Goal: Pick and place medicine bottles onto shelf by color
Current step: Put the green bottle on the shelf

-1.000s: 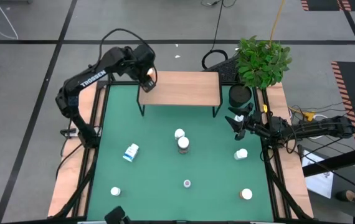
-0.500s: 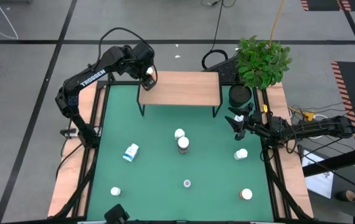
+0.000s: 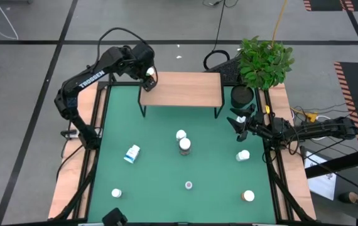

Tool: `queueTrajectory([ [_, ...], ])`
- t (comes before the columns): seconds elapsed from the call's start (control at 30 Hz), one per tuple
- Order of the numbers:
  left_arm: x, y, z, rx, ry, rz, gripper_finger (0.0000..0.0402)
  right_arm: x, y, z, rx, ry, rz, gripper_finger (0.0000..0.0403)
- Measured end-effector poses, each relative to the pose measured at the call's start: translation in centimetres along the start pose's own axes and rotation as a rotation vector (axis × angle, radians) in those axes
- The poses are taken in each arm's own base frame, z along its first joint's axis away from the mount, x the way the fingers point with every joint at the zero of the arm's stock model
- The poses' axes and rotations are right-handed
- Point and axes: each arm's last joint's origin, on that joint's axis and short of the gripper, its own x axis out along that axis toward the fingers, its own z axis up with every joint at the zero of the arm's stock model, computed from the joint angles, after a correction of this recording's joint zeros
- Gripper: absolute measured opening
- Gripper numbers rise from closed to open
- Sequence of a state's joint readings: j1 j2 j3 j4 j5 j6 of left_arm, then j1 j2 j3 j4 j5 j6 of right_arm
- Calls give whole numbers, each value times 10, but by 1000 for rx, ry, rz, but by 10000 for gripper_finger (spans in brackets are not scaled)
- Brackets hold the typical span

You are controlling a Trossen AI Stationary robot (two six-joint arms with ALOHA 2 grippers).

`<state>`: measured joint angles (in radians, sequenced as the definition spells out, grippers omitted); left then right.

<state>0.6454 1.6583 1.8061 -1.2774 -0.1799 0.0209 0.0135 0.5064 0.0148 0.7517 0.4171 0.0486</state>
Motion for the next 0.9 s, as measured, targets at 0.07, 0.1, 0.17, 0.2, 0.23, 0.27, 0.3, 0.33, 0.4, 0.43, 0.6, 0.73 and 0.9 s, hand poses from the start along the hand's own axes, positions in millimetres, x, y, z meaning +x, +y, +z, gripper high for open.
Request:
queueTrajectory([
  [0.07, -5, 0, -4, -2, 6, 2, 295, 0, 0, 0, 0, 0, 0, 224],
  [0.1, -7, 0, -5, -7, 8, 0, 293, 0, 0, 0, 0, 0, 0, 224],
  [0.17, -9, 0, -7, -14, 16, -3, 290, 0, 0, 0, 0, 0, 0, 224],
  [0.2, -9, 0, -8, -13, 23, -3, 288, 0, 0, 0, 0, 0, 0, 224],
  [0.23, -9, 0, -8, -14, 28, -4, 285, 0, 0, 0, 0, 0, 0, 224],
  [0.27, -8, 1, -8, -17, 30, -5, 283, 0, 0, 0, 1, 0, 0, 224],
  [0.3, -6, 1, -8, -19, 31, -4, 280, 0, 0, 0, 3, 0, 0, 224],
  [0.33, -4, 1, -8, -20, 32, -4, 277, 0, 0, 0, 3, 0, 0, 224],
  [0.4, 4, 0, -7, -23, 31, -3, 271, 0, 0, 0, 3, 0, 0, 224],
  [0.43, 7, -1, -8, -22, 38, -3, 267, 0, 0, 0, 4, 0, 0, 224],
  [0.6, 10, -2, -7, -25, 27, -5, 251, 0, 0, 0, 11, 0, 1, 224],
  [0.73, 10, -2, -4, -28, -3, -4, 240, 0, 0, 0, 11, -1, 1, 224],
  [0.9, 10, -2, -2, -19, -27, -4, 228, 0, 0, 0, 11, -1, 1, 224],
])
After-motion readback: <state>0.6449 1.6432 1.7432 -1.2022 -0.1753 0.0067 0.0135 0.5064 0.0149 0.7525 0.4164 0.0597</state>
